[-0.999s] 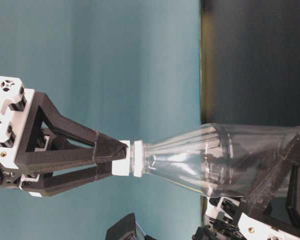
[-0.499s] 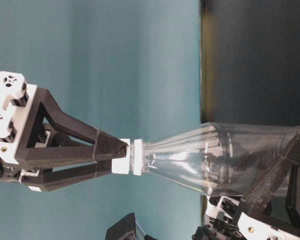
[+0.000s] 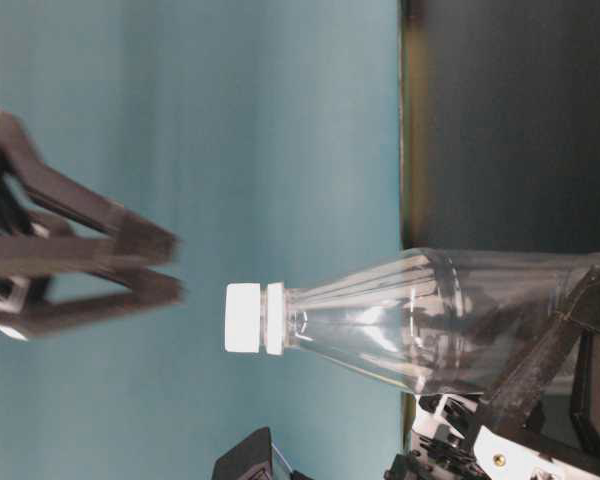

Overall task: Open the bottle cap by holding the bottle with the left arm and twisting the cap with the right arm.
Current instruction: 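Open the right gripper and pull it away from the bottle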

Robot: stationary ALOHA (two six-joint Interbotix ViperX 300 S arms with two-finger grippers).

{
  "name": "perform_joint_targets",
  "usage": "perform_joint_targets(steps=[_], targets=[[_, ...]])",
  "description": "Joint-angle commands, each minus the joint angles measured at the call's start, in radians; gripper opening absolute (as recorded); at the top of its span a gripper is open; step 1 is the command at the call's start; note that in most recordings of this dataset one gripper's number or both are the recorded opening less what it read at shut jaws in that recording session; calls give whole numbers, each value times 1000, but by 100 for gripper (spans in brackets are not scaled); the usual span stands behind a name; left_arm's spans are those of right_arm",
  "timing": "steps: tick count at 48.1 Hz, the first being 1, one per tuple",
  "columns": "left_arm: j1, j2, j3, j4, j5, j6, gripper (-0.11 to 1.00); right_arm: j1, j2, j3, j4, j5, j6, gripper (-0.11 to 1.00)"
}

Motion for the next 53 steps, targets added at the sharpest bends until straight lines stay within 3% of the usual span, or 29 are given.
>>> perform_joint_targets(steps=[1, 17, 27, 53], targets=[[5, -9, -2, 2, -3, -2, 81, -8, -78, 17, -12, 2, 35, 78], [5, -11, 3, 2, -3, -12, 81, -3, -256, 176, -17, -57, 146, 78], [5, -12, 3, 2, -3, -11, 81, 3, -360, 299, -17, -201, 225, 78], [3, -12, 3, 2, -3, -14, 81, 34, -627, 701, -15, -607, 295, 77]])
